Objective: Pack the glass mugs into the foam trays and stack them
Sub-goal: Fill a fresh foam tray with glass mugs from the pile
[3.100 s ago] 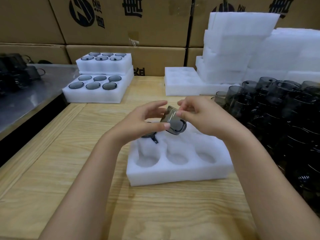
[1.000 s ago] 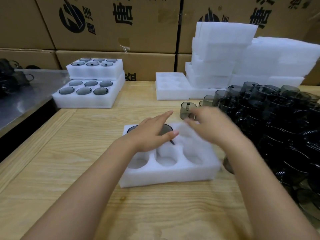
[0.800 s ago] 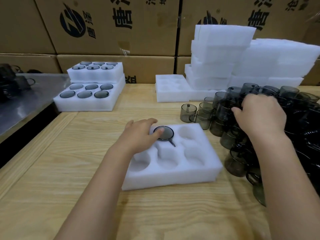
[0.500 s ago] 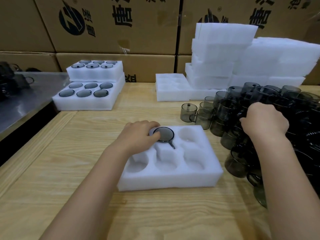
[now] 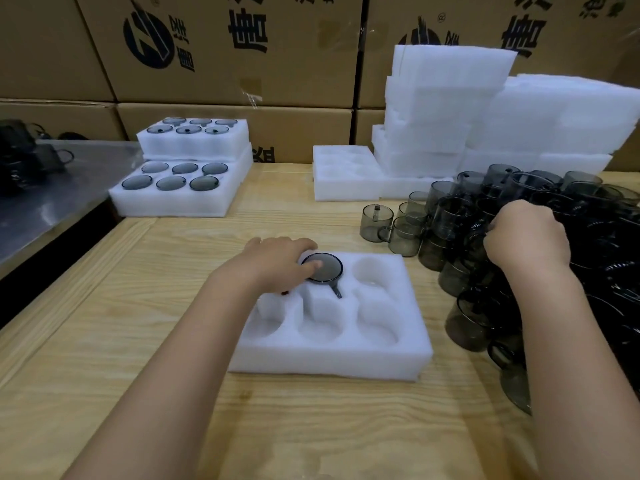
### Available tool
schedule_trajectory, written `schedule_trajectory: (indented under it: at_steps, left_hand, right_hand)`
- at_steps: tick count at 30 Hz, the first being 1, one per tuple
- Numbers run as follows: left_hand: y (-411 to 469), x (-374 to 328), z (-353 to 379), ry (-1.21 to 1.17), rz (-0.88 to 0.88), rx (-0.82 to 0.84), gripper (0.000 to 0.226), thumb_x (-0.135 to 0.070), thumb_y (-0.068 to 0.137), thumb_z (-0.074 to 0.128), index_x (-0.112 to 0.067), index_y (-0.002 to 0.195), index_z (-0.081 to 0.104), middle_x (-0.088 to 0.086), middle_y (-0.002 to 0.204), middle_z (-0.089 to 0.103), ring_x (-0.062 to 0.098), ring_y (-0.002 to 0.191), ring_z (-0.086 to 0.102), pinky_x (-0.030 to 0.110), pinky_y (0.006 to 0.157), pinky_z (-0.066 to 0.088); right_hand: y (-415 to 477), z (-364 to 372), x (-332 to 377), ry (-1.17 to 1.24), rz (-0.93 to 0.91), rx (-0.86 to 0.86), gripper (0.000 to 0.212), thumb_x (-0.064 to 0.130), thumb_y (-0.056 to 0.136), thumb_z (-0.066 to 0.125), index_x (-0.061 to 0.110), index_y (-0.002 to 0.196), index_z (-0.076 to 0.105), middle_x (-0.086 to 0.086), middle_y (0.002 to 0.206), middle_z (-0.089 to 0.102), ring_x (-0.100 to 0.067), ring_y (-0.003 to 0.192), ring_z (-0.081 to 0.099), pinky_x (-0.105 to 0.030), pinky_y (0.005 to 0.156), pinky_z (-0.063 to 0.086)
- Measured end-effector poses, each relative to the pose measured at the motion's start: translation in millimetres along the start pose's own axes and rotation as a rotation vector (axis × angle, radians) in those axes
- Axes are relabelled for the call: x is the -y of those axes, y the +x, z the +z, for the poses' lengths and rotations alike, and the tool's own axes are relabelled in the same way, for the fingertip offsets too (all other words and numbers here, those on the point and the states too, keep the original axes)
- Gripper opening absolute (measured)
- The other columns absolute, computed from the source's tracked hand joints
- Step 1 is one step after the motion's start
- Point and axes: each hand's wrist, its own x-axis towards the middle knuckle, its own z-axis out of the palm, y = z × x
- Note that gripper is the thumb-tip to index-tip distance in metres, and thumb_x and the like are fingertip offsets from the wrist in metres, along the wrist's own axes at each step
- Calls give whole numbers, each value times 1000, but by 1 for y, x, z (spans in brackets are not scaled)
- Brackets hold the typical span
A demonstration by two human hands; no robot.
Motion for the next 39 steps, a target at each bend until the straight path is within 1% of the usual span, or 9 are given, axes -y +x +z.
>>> schedule_trajectory:
  at_steps: [3,8,12,16,21,26,30,35,39]
  left_hand:
    - [0,-13,-5,-120,11,-22,54,-53,97,36,-32,146,28,0,141,46,23,128,42,39,106,30]
    - [2,-30,4,-423,86,-76,54,-48,95,47,-36,145,30,-4,145,42,15,125,46,33,97,41]
    - [6,-32,16,-502,103,-85,51,-43,95,51,-34,142,35,-5,138,47,8,111,52,31,99,42]
    - [8,-29,17,-568,114,-111,45,-38,96,52,-34,139,39,-8,134,50,5,104,51,24,90,39]
    - [8,-28,19,-527,94,-92,44,-42,96,50,-35,138,41,-9,131,50,8,112,52,33,101,42]
    - [10,-28,20,-587,115,-117,42,-41,96,51,-35,137,42,-11,125,50,6,108,53,27,93,41]
    - [11,-27,20,-695,149,-143,46,-39,94,54,-36,138,40,-12,126,53,6,121,48,28,100,39]
    - [6,-34,18,-852,285,-119,68,-39,88,62,-38,146,26,-22,133,48,-3,123,45,6,87,38]
    - [8,-37,18,-902,341,-163,49,-18,86,69,-48,116,45,-27,109,61,-13,107,56,9,89,44]
  right_hand:
    - [1,-6,-1,96,-29,-17,15,8,88,59,5,100,68,-24,105,58,-41,91,54,-36,67,42]
    - [5,-13,-4,250,-106,-34,10,13,88,62,16,91,71,-17,104,64,-33,103,56,-37,84,50]
    - [7,-13,-6,444,-166,63,16,12,85,66,21,72,67,-7,71,68,-18,70,65,-29,65,51]
    - [8,-7,-4,582,-196,120,25,6,84,65,23,67,63,-6,63,67,-16,56,64,-31,60,53]
    - [12,4,-8,631,-200,165,24,3,84,65,22,69,64,-6,65,67,-22,61,66,-35,65,55]
    - [14,5,-9,661,-229,177,25,2,84,65,22,70,64,-3,65,67,-19,62,66,-36,72,57]
    - [7,-1,0,688,-352,219,22,3,85,65,22,74,66,-1,67,69,-16,63,67,-34,72,56]
    - [-15,-4,25,592,-606,299,22,10,84,67,29,74,66,7,68,69,-9,68,67,-26,72,51]
    - [-29,-2,40,525,-750,346,27,13,84,66,35,71,63,11,69,68,3,66,61,-13,65,46]
